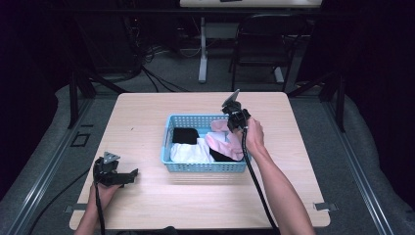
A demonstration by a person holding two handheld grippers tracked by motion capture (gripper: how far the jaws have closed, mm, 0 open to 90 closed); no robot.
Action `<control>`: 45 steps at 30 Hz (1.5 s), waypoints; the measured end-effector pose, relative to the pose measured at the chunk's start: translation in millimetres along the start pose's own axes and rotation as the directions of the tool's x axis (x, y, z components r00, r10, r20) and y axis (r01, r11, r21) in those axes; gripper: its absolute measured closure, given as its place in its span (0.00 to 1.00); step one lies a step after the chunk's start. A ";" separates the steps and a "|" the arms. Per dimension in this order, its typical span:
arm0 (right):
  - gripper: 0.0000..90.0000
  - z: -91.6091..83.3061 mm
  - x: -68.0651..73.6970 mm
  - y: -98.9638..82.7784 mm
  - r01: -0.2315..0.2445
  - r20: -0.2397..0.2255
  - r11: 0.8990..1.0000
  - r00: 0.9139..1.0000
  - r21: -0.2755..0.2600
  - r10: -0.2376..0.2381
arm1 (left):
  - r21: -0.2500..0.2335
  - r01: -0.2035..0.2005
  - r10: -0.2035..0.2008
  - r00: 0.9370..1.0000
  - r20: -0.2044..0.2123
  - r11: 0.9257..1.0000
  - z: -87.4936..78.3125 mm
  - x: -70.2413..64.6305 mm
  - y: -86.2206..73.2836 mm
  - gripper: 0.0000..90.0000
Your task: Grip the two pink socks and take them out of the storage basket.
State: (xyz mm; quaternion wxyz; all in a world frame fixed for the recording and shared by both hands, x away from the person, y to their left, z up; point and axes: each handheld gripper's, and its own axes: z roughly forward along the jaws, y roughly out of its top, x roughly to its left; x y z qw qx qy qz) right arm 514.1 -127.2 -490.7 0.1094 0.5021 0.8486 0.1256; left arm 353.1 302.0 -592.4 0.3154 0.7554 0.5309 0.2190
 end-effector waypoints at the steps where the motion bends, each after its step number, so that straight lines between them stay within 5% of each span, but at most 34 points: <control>1: 0.95 -2.5 1.2 -1.0 -0.006 -0.003 1.000 1.000 -0.022 0.006 | 0.000 0.000 0.000 1.000 0.000 1.000 0.0 0.0 0.0 0.00; 16: 0.95 -54.0 7.5 -4.7 0.039 -0.044 0.988 0.998 -0.148 -0.046 | 0.000 0.000 0.000 1.000 -0.001 1.000 0.0 0.0 0.0 0.00; 26: 0.95 -82.1 9.3 -7.0 0.048 -0.066 0.982 0.996 -0.181 -0.060 | 0.000 0.000 0.000 1.000 0.000 1.000 0.0 0.0 0.0 0.00; 45: 0.95 -151.0 2.4 -29.9 0.069 -0.043 0.953 0.995 -0.294 -0.085 | 0.000 0.000 0.000 1.000 -0.001 1.000 0.0 -0.1 0.0 0.00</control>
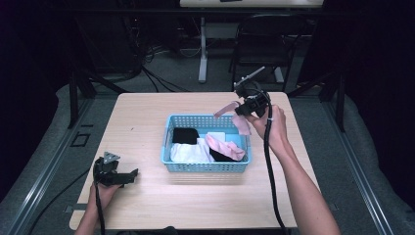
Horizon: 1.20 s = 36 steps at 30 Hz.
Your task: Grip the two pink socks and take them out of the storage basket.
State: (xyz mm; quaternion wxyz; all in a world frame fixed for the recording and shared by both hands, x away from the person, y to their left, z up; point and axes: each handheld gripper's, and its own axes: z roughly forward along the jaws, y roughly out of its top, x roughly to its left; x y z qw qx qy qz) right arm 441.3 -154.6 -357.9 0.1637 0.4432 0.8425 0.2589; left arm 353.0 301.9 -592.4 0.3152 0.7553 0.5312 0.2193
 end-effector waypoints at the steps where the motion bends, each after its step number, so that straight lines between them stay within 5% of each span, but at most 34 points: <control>1: 0.95 -3.6 -1.8 -1.4 -0.005 0.002 1.000 1.000 -0.005 0.005 | 0.000 0.000 0.000 1.000 0.000 1.000 0.0 0.0 0.0 0.00; 12: 0.95 -28.5 -16.5 -20.2 -0.025 0.028 0.999 0.999 -0.029 0.026 | 0.000 0.000 0.000 1.000 0.000 1.000 0.0 0.0 0.0 0.00; 22: 0.95 -38.7 -43.5 -52.9 -0.084 0.061 0.996 0.994 -0.037 0.086 | -0.001 -0.001 0.001 1.000 -0.001 1.000 0.0 0.0 0.0 0.01; 36: 0.95 -17.8 -76.0 -110.3 -0.181 0.088 0.983 0.980 0.023 0.179 | -0.002 0.000 0.000 1.000 -0.001 1.000 0.0 -0.2 -0.1 0.01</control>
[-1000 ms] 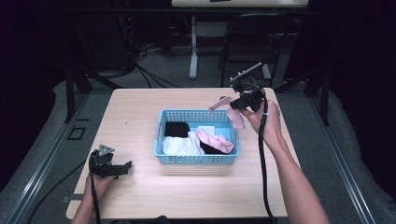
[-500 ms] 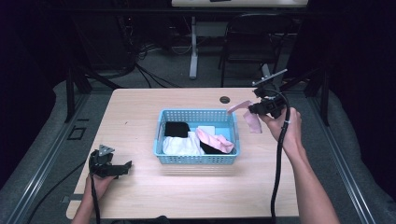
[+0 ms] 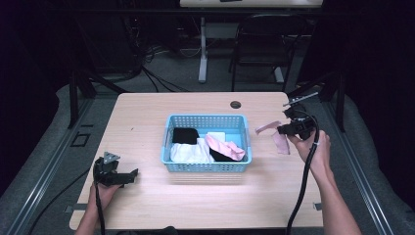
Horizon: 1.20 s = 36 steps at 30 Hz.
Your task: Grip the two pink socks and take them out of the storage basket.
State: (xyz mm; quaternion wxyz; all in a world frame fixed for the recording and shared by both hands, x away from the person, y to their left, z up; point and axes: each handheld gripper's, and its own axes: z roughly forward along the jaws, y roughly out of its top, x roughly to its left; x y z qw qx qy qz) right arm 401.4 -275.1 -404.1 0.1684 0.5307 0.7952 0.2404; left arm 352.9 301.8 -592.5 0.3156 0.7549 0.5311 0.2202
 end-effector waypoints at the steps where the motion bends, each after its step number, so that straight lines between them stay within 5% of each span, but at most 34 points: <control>1: 0.95 4.5 -2.5 -3.6 -0.005 0.001 1.000 1.000 0.016 0.005 | 0.000 0.000 0.000 1.000 0.000 1.000 0.0 0.0 0.0 0.01; 14: 0.94 58.7 -22.7 -32.1 -0.056 0.018 0.987 0.998 0.151 0.054 | -0.001 0.000 0.000 1.000 0.000 1.000 0.0 0.0 0.0 0.01; 20: 0.90 85.6 -29.3 -47.9 -0.072 -0.027 0.971 0.996 0.230 0.080 | 0.000 0.000 0.000 1.000 0.000 1.000 0.0 0.0 0.0 0.01; 21: 0.87 89.5 -28.7 -50.3 -0.085 -0.015 0.970 0.996 0.227 0.091 | 0.000 0.000 0.000 1.000 0.000 1.000 0.0 0.0 0.0 0.01; 22: 0.73 92.7 -30.7 -51.5 -0.073 -0.042 0.964 0.995 0.256 0.086 | 0.000 0.001 -0.001 1.000 0.000 1.000 0.0 0.0 0.0 0.01; 29: 0.34 74.6 -27.3 -43.7 -0.069 -0.065 0.981 0.995 0.180 0.082 | 0.000 0.000 0.000 1.000 0.000 1.000 0.0 0.0 0.0 0.01; 36: 0.16 53.8 -18.2 -33.7 -0.032 -0.106 0.993 0.993 0.116 0.045 | 0.000 0.000 0.000 1.000 0.000 1.000 0.0 0.0 0.0 0.01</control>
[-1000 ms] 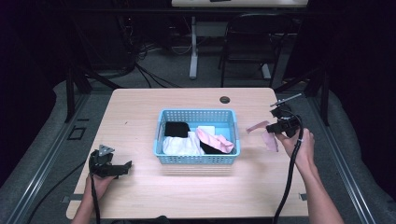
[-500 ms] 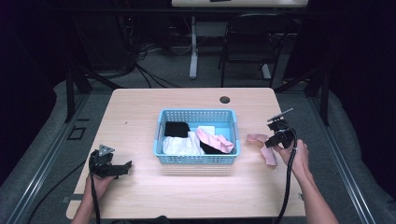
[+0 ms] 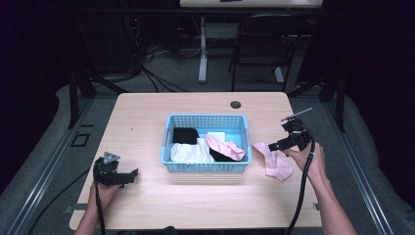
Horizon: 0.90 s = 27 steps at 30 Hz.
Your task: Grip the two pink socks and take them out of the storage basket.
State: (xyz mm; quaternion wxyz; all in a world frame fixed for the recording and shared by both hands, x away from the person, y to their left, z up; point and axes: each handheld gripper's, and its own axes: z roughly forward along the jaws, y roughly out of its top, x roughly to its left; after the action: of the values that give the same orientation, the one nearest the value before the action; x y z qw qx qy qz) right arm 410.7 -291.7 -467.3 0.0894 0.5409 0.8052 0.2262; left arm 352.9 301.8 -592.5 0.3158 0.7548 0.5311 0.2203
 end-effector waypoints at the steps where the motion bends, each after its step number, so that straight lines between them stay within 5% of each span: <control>1: 0.15 -7.4 6.7 3.0 0.014 -0.010 1.000 1.000 -0.022 -0.015 | 0.000 0.000 0.000 1.000 0.000 1.000 0.0 0.0 0.0 0.01; 13: 0.01 -29.0 50.6 26.0 0.123 -0.051 0.989 0.991 -0.077 -0.128 | 0.001 0.000 0.000 1.000 0.000 1.000 -0.1 0.0 0.0 0.01; 27: 0.00 -3.6 114.5 62.5 0.247 -0.140 0.967 0.957 -0.055 -0.252 | 0.000 0.000 0.000 1.000 -0.001 1.000 0.0 0.0 0.0 0.01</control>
State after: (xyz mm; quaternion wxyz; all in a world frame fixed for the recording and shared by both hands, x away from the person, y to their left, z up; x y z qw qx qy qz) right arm 415.6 -168.8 -423.8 0.0681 0.4151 0.8671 0.2669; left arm 352.9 301.8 -592.5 0.3155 0.7548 0.5312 0.2204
